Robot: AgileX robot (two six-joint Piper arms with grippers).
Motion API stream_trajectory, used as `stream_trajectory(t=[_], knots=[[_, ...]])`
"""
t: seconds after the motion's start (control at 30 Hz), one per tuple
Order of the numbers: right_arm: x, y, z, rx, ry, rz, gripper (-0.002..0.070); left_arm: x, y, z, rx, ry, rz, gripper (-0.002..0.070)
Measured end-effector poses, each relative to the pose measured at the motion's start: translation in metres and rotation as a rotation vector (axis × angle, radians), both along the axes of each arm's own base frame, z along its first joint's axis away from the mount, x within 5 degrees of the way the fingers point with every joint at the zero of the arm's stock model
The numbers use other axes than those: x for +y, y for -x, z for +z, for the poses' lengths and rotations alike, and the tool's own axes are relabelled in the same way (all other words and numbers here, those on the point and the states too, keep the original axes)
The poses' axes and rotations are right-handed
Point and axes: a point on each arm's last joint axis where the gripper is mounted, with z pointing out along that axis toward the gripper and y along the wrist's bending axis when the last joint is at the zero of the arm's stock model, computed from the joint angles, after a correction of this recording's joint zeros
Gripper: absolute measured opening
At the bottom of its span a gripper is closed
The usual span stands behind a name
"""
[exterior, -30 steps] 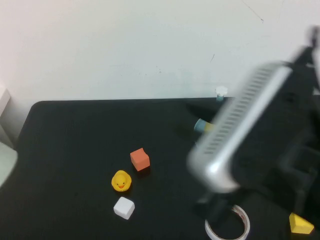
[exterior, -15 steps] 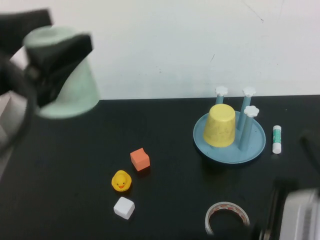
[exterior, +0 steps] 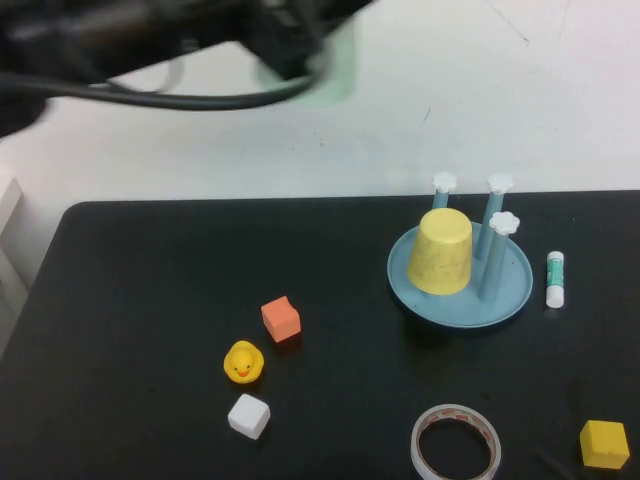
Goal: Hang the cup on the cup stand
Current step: Place the cup on the cup holder
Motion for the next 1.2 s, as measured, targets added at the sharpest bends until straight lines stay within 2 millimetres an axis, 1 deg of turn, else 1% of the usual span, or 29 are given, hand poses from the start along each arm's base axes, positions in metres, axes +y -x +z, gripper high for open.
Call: stream_trajectory(t=[0.07,0.1,0.2,0.3,0.33,0.4,0.43,0.47,0.53,0.6,0.7,0.73,0.83,0.97,1.03,1.2], knots=[[0.0,0.004,0.0,0.012,0.007,0.047,-0.0001,-0.021,-0.008,-0.006,0.011,-0.008,0.014,0.0544],[-0.001,0.005,-0.002,0.009,0.021,0.059,-0.0001,-0.029,-0.012,-0.008,0.017,-0.013,0.035,0.0544],[-0.005,0.004,-0.009,-0.026,0.114,0.087,-0.0001,-0.06,-0.022,-0.021,0.043,-0.029,0.055,0.0544],[-0.016,-0.004,-0.02,-0.009,0.298,0.094,-0.0001,-0.084,-0.034,-0.035,0.101,-0.019,0.072,0.0543],[-0.023,-0.009,-0.023,-0.001,0.402,0.082,-0.0001,-0.091,-0.039,-0.039,0.122,-0.008,0.073,0.0543],[-0.04,-0.022,-0.027,0.044,0.634,-0.011,-0.0001,-0.101,-0.047,-0.042,0.147,0.014,0.074,0.0543],[-0.051,-0.033,-0.026,0.001,0.75,-0.093,-0.0001,-0.106,-0.051,-0.047,0.165,0.023,0.07,0.0542],[-0.059,-0.04,-0.024,-0.009,0.826,-0.164,-0.0001,-0.109,-0.055,-0.048,0.166,0.028,0.069,0.0542],[-0.074,-0.055,-0.016,-0.131,0.897,-0.304,-0.0001,-0.116,-0.061,-0.054,0.173,0.03,0.066,0.0542],[-0.083,-0.065,-0.007,-0.228,0.879,-0.428,-0.0001,-0.122,-0.07,-0.064,0.185,0.024,0.066,0.0542],[-0.095,-0.075,0.007,-0.35,0.772,-0.621,-0.0001,-0.13,-0.083,-0.08,0.197,0.016,0.07,0.0542],[-0.098,-0.077,0.009,-0.359,0.735,-0.676,-0.0001,-0.133,-0.088,-0.087,0.203,0.012,0.076,0.0542],[-0.112,-0.078,0.008,-0.404,0.673,-0.81,-0.0001,-0.139,-0.104,-0.106,0.222,0.003,0.113,0.0542],[-0.133,-0.074,-0.005,-0.412,0.632,-0.955,-0.0001,-0.15,-0.123,-0.135,0.238,-0.008,0.13,0.054],[-0.141,-0.072,-0.008,-0.404,0.59,-1.019,-0.0001,-0.155,-0.133,-0.148,0.237,-0.007,0.134,0.054],[-0.154,-0.068,0.0,-0.428,0.495,-1.092,-0.0001,-0.164,-0.15,-0.173,0.233,-0.003,0.151,0.054]])
